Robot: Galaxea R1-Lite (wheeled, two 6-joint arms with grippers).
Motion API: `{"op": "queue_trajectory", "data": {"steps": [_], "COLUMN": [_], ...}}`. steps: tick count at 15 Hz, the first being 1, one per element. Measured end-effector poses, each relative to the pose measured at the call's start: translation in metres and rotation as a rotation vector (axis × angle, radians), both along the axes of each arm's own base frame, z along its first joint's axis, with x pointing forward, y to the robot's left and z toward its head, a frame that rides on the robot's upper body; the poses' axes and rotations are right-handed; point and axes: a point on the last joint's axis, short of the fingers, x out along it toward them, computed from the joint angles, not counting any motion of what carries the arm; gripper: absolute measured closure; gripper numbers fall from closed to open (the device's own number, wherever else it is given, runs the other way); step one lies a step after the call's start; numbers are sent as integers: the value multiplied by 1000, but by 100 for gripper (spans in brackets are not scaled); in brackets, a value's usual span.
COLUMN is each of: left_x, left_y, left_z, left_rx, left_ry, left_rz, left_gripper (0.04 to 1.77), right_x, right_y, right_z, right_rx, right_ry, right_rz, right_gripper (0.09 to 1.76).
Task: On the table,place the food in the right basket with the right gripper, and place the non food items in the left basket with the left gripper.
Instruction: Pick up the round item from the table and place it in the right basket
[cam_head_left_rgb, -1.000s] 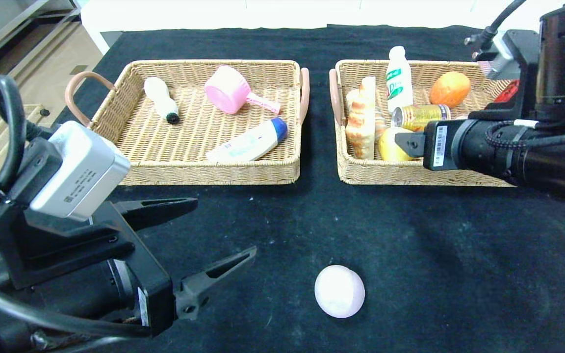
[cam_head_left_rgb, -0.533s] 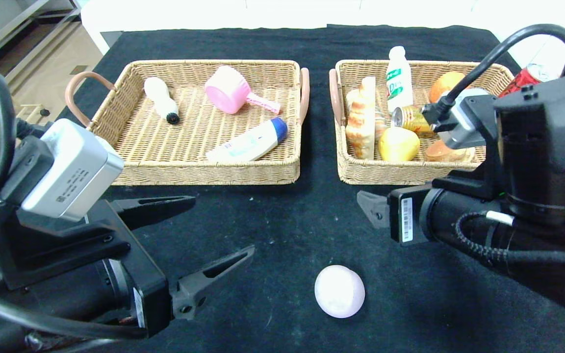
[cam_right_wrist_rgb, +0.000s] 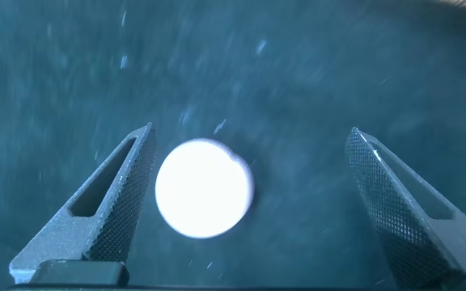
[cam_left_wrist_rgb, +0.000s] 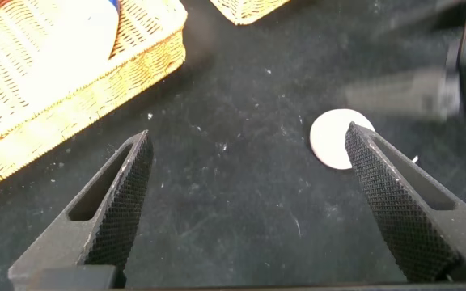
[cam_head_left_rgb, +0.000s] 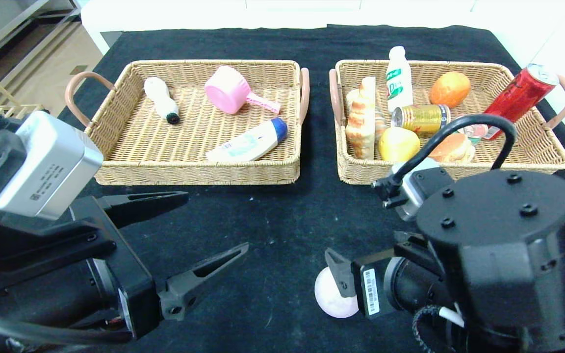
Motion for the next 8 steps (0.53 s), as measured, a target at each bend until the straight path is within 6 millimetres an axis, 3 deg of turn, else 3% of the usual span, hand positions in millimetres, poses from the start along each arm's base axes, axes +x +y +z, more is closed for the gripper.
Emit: {"op": "queue_trajectory", "data": {"steps": [8], "left_x": [-2], "left_y": [2], "left_z": [1], "left_rx": [0], "left_ry": [-8], "left_rz": [-1], "left_gripper": [9], "right_x": [-4], "right_y": [22], "right_z": [-31], "right_rx": [-43], "right_ry": [62], "right_rz": [18], "right_gripper": [15]}}
